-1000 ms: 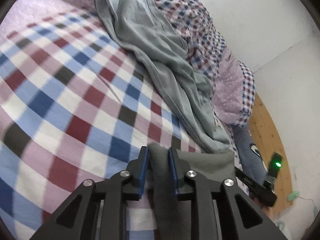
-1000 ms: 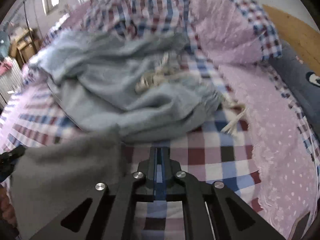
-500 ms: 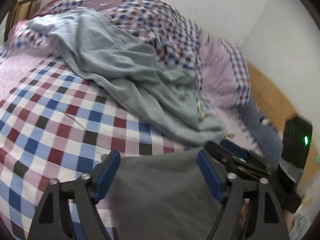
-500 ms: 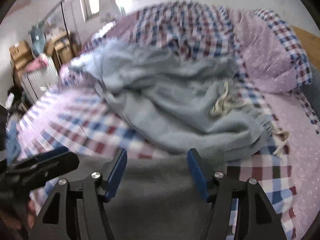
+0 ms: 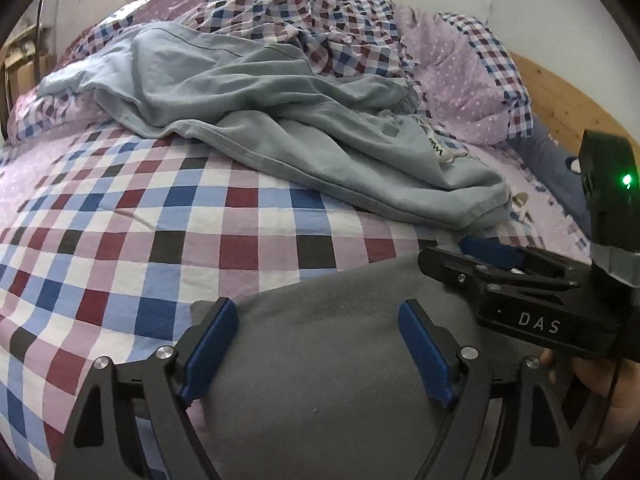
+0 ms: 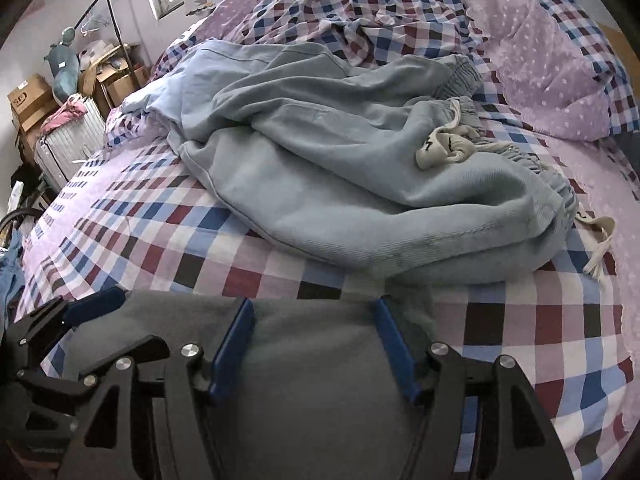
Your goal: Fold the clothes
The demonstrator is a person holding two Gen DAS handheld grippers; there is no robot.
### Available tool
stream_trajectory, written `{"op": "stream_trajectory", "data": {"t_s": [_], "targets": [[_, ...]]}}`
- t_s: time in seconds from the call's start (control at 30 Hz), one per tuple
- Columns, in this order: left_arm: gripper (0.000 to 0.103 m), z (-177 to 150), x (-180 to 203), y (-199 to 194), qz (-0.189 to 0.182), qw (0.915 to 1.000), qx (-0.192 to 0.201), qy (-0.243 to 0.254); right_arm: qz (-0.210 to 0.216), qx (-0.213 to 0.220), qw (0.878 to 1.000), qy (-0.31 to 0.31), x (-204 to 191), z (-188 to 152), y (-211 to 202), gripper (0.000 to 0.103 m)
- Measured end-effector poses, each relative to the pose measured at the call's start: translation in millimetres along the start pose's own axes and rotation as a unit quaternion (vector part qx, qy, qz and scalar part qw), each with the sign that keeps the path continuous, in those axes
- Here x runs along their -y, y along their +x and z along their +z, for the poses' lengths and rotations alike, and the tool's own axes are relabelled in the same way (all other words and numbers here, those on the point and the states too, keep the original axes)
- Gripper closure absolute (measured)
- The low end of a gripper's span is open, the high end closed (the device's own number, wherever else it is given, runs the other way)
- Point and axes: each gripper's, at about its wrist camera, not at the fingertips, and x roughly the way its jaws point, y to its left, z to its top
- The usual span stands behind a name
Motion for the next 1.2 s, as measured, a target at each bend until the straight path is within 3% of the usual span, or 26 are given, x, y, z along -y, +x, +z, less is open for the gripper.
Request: {"op": "stream_trajectory", "data": {"t_s": [0.33, 0.53, 0.9, 1.07, 1.2], "targets": [[0.014, -1, 2, -2, 0.006, 0.9999, 0.006, 0.010, -0.007, 0.006, 1.000, -0.008, -3, -1, -2, 0.034], [0.014, -1, 2, -8, 0.000, 0.9999, 0.012, 0.011, -0.012, 0.026, 1.000, 0.004, -5, -11, -27, 0.029], [0.014, -23, 16, -50, 0.023, 0.9968, 0.042, 0.063, -0.045, 0.047, 0.997, 0.034, -6, -57, -73, 0.023], [0.014, -43, 19, -79, -0.005, 0.9974, 0.047, 0.053, -0.051, 0.058, 0.995, 0.056, -15, -88, -108, 0.023], [0.014, -64, 32, -99, -0.006, 0.9959, 0.052, 0.074, -0.050, 0.069, 0.994, 0.073, -23, -119, -137, 0.023]]}}
